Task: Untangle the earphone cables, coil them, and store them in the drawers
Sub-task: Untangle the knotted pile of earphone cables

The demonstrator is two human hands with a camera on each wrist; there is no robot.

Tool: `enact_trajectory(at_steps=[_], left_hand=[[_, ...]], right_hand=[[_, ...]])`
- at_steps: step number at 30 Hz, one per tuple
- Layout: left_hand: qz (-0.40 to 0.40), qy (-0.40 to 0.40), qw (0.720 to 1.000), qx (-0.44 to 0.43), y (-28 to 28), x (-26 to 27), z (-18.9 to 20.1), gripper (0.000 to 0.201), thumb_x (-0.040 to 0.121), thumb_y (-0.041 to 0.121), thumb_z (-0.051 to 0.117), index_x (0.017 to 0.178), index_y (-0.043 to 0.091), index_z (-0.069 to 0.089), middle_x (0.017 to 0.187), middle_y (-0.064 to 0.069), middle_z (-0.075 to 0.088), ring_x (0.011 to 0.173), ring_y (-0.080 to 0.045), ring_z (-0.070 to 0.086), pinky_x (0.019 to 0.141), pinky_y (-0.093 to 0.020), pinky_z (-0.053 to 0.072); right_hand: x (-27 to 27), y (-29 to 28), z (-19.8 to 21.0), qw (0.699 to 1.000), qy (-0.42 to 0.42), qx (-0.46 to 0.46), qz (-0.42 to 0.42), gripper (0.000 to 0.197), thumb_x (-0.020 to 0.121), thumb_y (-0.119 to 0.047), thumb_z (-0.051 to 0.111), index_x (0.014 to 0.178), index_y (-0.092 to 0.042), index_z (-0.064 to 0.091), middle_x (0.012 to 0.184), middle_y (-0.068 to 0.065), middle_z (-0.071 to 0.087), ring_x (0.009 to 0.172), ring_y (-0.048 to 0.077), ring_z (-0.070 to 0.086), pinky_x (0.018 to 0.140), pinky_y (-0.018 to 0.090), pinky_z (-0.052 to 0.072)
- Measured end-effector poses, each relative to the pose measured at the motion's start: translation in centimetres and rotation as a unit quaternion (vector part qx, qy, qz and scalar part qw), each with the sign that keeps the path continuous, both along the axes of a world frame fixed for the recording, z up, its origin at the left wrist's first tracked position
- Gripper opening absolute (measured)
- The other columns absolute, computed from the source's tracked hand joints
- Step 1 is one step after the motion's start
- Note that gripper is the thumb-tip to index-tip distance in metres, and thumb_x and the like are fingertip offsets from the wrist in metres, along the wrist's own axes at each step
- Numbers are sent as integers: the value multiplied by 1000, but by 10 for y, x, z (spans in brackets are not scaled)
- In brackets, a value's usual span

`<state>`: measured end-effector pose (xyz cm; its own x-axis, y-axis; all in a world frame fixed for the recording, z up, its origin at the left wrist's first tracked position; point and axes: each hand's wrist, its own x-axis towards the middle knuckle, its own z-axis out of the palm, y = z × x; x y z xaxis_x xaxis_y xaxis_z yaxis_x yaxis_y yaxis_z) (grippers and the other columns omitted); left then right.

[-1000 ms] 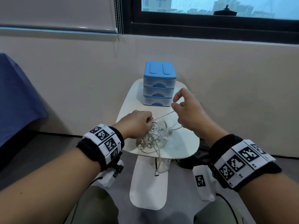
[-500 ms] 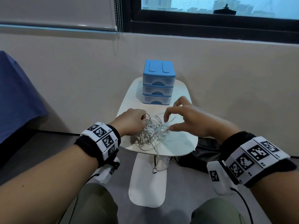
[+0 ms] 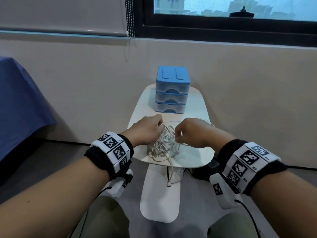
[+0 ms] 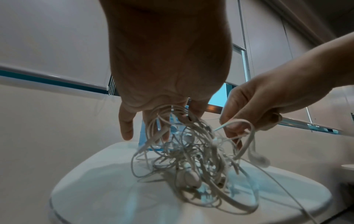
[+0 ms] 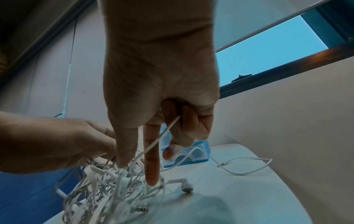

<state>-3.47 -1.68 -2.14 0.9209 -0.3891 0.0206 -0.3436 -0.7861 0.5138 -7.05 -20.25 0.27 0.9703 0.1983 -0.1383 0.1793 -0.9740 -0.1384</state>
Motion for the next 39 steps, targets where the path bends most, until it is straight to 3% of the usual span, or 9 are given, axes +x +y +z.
enact_trajectory(at_steps=[4, 7, 13, 18, 26, 31, 35, 37, 39], left_hand=[[-7, -28, 999, -30, -2, 0, 6, 12, 103, 25, 49, 94, 18, 54, 88, 6, 55, 87, -22, 51, 72, -37, 38], [-6, -33, 999, -40, -3, -2, 9, 11, 104, 20, 47, 96, 15, 53, 91, 1, 59, 84, -21, 50, 68, -35, 34], [-82, -56, 987, -126, -1, -16, 10, 40, 90, -1, 42, 109, 32, 29, 131, -11, 51, 121, -39, 54, 98, -57, 48], [-146, -45, 979, -137, -8, -24, 1, 28, 92, 27, 56, 106, 32, 32, 116, -1, 56, 101, -32, 60, 89, -58, 51], [-127, -61, 972, -189, -8, -13, -13, 21, 104, 26, 57, 112, 29, 38, 100, 13, 63, 85, 2, 63, 74, -27, 51], [-129, -107, 970, -179, -7, -5, -22, 18, 102, 18, 61, 103, 34, 52, 96, 15, 63, 88, -2, 62, 83, -27, 52], [-118, -109, 972, -171, -7, 0, -28, 7, 102, 22, 60, 99, 25, 55, 93, 13, 64, 83, -4, 60, 78, -28, 50], [-117, -105, 973, -169, -5, 0, -28, 7, 103, 25, 59, 98, 25, 55, 88, 15, 62, 77, -2, 57, 73, -26, 47], [-118, -104, 975, -160, -3, 1, -28, 7, 104, 27, 57, 97, 25, 55, 81, 17, 59, 72, -2, 53, 68, -26, 42]], right_hand=[[-4, 2, 1, 999, 30, 14, -22, 44, 85, -66, 68, 78, -23, 75, 66, -7, 58, 66, 9, 52, 56, 28, 39], [-4, 3, -5, 999, 27, 21, -30, 26, 85, -45, 79, 70, -25, 69, 65, -7, 60, 72, 17, 58, 62, 28, 46], [-5, -3, 3, 995, -5, 97, -36, 24, 90, -37, 73, 68, -33, 63, 82, -7, 65, 83, 20, 61, 65, 27, 44], [-6, -5, 15, 985, -30, 171, -26, 14, 95, -37, 68, 84, -31, 74, 85, -2, 63, 81, 20, 59, 72, 33, 50], [-4, -6, 16, 964, -123, 231, -56, 10, 92, -49, 69, 91, -43, 78, 131, -11, 43, 131, 20, 38, 111, 50, 36], [-12, -4, 27, 854, -96, 511, -21, 17, 93, -18, 70, 79, -19, 79, 119, 3, 66, 109, 7, 61, 97, 25, 43], [-18, -4, 38, 736, -25, 676, 8, 20, 99, -14, 57, 83, -7, 67, 105, 15, 76, 99, 25, 71, 90, 39, 45], [-17, -3, 43, 678, -12, 735, -6, 23, 99, -13, 54, 77, -8, 58, 76, 16, 67, 71, 28, 68, 71, 35, 53], [-14, -3, 44, 690, -58, 721, -38, 32, 96, -13, 60, 67, -13, 47, 56, 7, 42, 46, 18, 45, 46, 26, 38]])
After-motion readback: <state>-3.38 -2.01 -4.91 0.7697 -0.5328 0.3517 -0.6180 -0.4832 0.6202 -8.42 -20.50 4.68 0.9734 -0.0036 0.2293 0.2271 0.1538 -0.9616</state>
